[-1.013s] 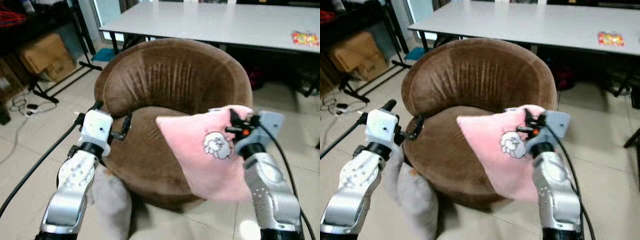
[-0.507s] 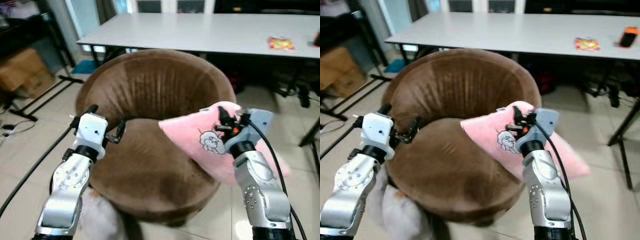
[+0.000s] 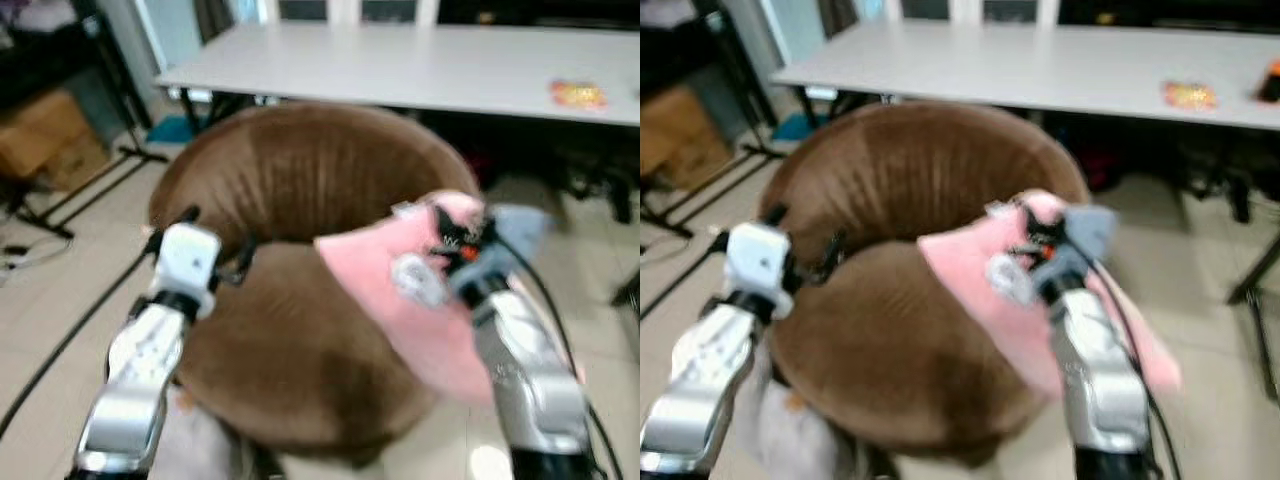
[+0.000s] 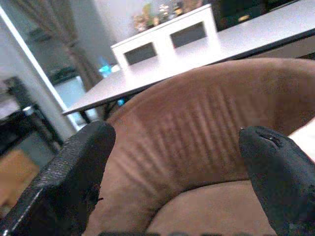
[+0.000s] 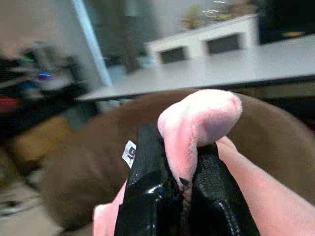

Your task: Move the pillow to the sofa from floor

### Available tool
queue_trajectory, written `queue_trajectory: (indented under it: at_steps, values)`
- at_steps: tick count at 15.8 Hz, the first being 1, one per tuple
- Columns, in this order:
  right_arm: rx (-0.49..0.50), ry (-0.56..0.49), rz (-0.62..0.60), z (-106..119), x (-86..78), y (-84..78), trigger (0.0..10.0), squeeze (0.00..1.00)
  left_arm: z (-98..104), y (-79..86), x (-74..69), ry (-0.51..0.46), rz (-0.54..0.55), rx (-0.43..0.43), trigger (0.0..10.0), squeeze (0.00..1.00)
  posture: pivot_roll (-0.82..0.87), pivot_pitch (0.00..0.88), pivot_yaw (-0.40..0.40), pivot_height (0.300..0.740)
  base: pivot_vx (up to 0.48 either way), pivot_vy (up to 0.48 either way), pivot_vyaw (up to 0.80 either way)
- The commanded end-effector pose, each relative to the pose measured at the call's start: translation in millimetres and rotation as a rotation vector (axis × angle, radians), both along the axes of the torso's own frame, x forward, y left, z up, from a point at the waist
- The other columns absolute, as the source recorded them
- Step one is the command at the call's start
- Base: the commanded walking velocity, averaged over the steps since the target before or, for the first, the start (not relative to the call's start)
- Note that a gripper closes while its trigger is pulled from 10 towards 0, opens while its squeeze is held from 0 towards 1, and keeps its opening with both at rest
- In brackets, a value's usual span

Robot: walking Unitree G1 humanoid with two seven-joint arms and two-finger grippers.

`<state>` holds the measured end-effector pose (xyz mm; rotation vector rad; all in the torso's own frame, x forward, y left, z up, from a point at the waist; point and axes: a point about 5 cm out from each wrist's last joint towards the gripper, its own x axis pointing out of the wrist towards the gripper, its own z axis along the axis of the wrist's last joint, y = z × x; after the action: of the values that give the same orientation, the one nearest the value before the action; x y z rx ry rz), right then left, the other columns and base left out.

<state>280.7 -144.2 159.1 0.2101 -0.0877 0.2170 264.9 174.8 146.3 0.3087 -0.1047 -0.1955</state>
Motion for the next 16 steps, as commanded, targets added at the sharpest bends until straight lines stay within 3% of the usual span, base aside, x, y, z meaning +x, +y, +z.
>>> queue_trajectory:
  at_steps: [1,6,10,14,16]
  values:
    - [-0.001,-0.061,0.008,14.1,-0.8,-2.5,10.0,0.0,3.8,-3.0,0.5,-0.015,-0.008,0.003,10.0,0.0,-0.12,0.0,0.088,0.74,0.3,0.0,0.63]
    - [0.011,-0.091,0.126,28.3,3.5,7.7,10.0,0.0,4.5,-2.7,0.6,-0.019,-0.003,0.004,10.0,0.0,-0.12,0.0,0.085,0.74,0.284,0.0,0.0]
    - [0.019,-0.052,0.182,39.6,14.1,19.8,10.0,0.0,0.0,4.9,-3.5,0.023,-0.021,0.045,10.0,0.0,-0.11,0.0,0.081,0.74,0.0,0.0,0.0]
    - [0.096,0.093,0.146,43.3,35.0,39.7,10.0,0.0,-14.0,12.2,-18.6,0.143,-0.156,0.16,10.0,0.0,-0.1,0.0,0.065,0.74,0.0,0.0,0.0]
    - [0.162,0.163,0.128,42.4,50.5,55.7,10.0,0.0,-16.8,14.5,-26.0,0.175,-0.194,0.163,10.0,0.0,-0.09,0.0,0.055,0.74,0.0,0.0,0.0]
